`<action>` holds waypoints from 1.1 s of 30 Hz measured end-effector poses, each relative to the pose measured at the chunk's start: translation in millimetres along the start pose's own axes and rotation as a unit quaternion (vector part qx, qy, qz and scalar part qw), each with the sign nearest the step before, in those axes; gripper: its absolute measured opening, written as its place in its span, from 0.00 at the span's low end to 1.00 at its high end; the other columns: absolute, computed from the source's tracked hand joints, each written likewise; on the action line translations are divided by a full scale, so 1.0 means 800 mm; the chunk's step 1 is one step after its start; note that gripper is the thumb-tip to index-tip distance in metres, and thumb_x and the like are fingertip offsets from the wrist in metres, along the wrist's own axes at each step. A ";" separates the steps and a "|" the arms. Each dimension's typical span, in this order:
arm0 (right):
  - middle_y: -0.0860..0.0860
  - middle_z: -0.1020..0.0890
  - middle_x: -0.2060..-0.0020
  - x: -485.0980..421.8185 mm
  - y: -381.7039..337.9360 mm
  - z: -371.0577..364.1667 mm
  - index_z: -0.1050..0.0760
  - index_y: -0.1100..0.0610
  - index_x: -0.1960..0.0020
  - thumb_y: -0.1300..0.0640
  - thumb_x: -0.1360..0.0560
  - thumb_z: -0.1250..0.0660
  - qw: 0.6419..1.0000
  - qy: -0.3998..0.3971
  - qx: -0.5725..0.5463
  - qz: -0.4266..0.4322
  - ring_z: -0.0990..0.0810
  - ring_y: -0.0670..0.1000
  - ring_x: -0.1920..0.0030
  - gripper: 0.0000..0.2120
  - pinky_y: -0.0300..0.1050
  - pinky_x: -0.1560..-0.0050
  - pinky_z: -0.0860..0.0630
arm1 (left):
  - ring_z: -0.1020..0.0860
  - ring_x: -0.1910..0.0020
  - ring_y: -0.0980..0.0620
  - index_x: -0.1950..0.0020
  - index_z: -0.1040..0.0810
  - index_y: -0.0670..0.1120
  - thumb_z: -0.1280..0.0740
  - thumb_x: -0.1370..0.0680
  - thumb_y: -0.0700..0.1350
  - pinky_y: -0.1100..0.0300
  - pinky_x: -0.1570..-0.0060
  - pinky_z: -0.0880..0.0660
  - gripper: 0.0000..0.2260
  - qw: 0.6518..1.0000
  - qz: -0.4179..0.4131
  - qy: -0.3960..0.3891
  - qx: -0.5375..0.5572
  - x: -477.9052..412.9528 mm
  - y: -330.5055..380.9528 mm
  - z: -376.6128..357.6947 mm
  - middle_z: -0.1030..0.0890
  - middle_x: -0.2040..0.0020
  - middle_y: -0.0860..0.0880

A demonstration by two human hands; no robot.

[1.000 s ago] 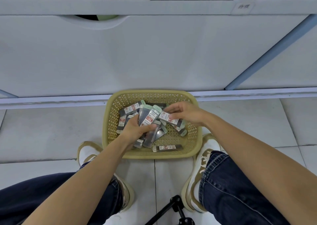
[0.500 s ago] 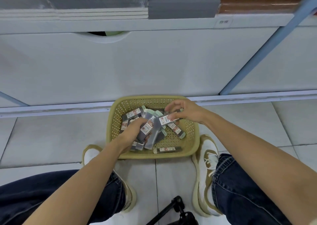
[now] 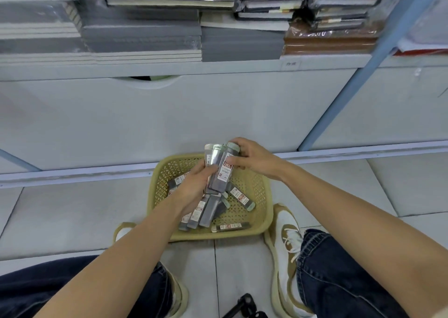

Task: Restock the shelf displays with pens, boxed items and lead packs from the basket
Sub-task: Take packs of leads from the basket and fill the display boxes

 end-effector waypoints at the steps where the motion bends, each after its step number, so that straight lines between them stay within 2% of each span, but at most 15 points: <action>1: 0.52 0.20 0.51 0.001 -0.013 0.007 0.30 0.62 0.37 0.64 0.23 0.32 1.000 0.005 0.011 0.004 0.21 0.44 0.55 0.16 0.33 0.60 0.25 | 0.18 0.49 0.42 0.34 0.26 0.42 0.41 0.17 0.41 0.48 0.48 0.21 0.12 1.000 -0.010 -0.005 0.002 0.001 0.009 -0.004 0.17 0.44 0.41; 3: 0.55 0.20 0.51 0.004 -0.042 0.026 0.30 0.65 0.37 0.64 0.22 0.34 0.999 0.020 0.044 0.018 0.23 0.47 0.56 0.15 0.32 0.62 0.28 | 0.19 0.46 0.42 0.34 0.26 0.42 0.41 0.17 0.40 0.47 0.45 0.22 0.12 0.999 -0.039 0.004 0.003 0.003 0.032 -0.014 0.18 0.42 0.40; 4: 0.57 0.20 0.51 0.006 -0.059 0.036 0.30 0.67 0.38 0.64 0.22 0.34 0.997 0.027 0.063 0.032 0.23 0.48 0.57 0.15 0.33 0.63 0.28 | 0.18 0.49 0.44 0.35 0.26 0.42 0.42 0.17 0.41 0.50 0.49 0.20 0.12 0.998 -0.058 0.013 0.001 0.003 0.046 -0.021 0.17 0.44 0.41; 6: 0.58 0.20 0.52 0.013 -0.096 0.058 0.28 0.68 0.41 0.63 0.22 0.33 0.993 0.041 0.096 0.062 0.23 0.48 0.57 0.13 0.37 0.62 0.29 | 0.18 0.60 0.50 0.40 0.24 0.45 0.43 0.16 0.42 0.60 0.66 0.22 0.10 0.995 -0.096 0.029 -0.019 0.006 0.083 -0.033 0.16 0.51 0.44; 8: 0.53 0.18 0.53 0.025 -0.138 0.078 0.27 0.64 0.43 0.62 0.22 0.34 0.989 0.054 0.107 0.092 0.22 0.46 0.56 0.10 0.39 0.60 0.28 | 0.20 0.66 0.51 0.44 0.23 0.47 0.44 0.16 0.42 0.63 0.72 0.27 0.10 0.988 -0.146 0.035 -0.043 0.013 0.122 -0.044 0.17 0.55 0.46; 11: 0.48 0.17 0.54 0.050 -0.201 0.106 0.26 0.58 0.43 0.61 0.21 0.34 0.980 0.077 0.109 0.144 0.20 0.43 0.55 0.07 0.41 0.58 0.26 | 0.21 0.68 0.51 0.40 0.26 0.45 0.42 0.16 0.42 0.61 0.71 0.28 0.08 0.970 -0.236 0.023 -0.057 0.029 0.179 -0.060 0.18 0.57 0.48; 15: 0.52 0.15 0.51 0.089 -0.268 0.139 0.28 0.58 0.40 0.58 0.21 0.35 0.966 0.125 0.103 0.200 0.17 0.51 0.49 0.10 0.46 0.53 0.21 | 0.20 0.65 0.58 0.38 0.26 0.47 0.38 0.18 0.42 0.63 0.69 0.24 0.09 0.955 -0.293 0.024 -0.035 0.054 0.247 -0.076 0.17 0.53 0.53; 17: 0.50 0.15 0.52 0.111 -0.297 0.157 0.28 0.57 0.40 0.58 0.21 0.35 0.957 0.148 0.089 0.232 0.17 0.48 0.50 0.10 0.39 0.56 0.22 | 0.19 0.63 0.59 0.40 0.25 0.51 0.38 0.18 0.43 0.63 0.65 0.21 0.08 0.950 -0.311 0.026 -0.020 0.066 0.276 -0.085 0.17 0.53 0.54; 19: 0.47 0.15 0.53 0.132 -0.329 0.177 0.27 0.55 0.41 0.59 0.21 0.35 0.946 0.175 0.066 0.266 0.18 0.45 0.52 0.09 0.37 0.59 0.23 | 0.18 0.63 0.58 0.40 0.25 0.50 0.37 0.18 0.43 0.63 0.65 0.21 0.07 0.943 -0.333 0.020 -0.016 0.079 0.307 -0.093 0.16 0.55 0.51; 25: 0.52 0.19 0.55 0.190 -0.435 0.256 0.29 0.54 0.47 0.64 0.21 0.37 0.867 0.319 0.070 0.376 0.20 0.44 0.58 0.07 0.39 0.62 0.25 | 0.16 0.60 0.57 0.42 0.25 0.50 0.38 0.18 0.44 0.64 0.64 0.22 0.07 0.916 -0.399 -0.018 -0.020 0.108 0.402 -0.124 0.14 0.55 0.52; 28: 0.54 0.21 0.54 0.202 -0.461 0.297 0.31 0.53 0.48 0.64 0.21 0.37 0.830 0.391 0.128 0.377 0.21 0.46 0.59 0.07 0.39 0.64 0.26 | 0.17 0.59 0.55 0.42 0.24 0.49 0.38 0.18 0.44 0.63 0.64 0.21 0.07 0.908 -0.417 -0.030 -0.017 0.112 0.437 -0.137 0.14 0.55 0.51; 30: 0.57 0.22 0.52 0.199 -0.467 0.319 0.32 0.55 0.46 0.64 0.21 0.37 0.815 0.422 0.175 0.356 0.24 0.52 0.56 0.07 0.44 0.61 0.26 | 0.17 0.59 0.55 0.41 0.24 0.48 0.37 0.19 0.43 0.62 0.63 0.21 0.07 0.907 -0.419 -0.035 -0.011 0.112 0.453 -0.145 0.14 0.55 0.50; 33: 0.61 0.22 0.50 0.185 -0.470 0.340 0.32 0.56 0.47 0.64 0.21 0.37 0.799 0.446 0.219 0.338 0.24 0.54 0.54 0.06 0.51 0.56 0.23 | 0.16 0.60 0.56 0.41 0.25 0.49 0.37 0.19 0.43 0.63 0.64 0.21 0.08 0.905 -0.423 -0.042 -0.004 0.108 0.468 -0.153 0.14 0.55 0.50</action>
Point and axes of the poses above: each hand's wrist, its own x-axis away from the middle knuckle, its own z-axis out of the back of the hand, y = z × x, the point moved 1 cm from there along -x, towards the middle knuckle
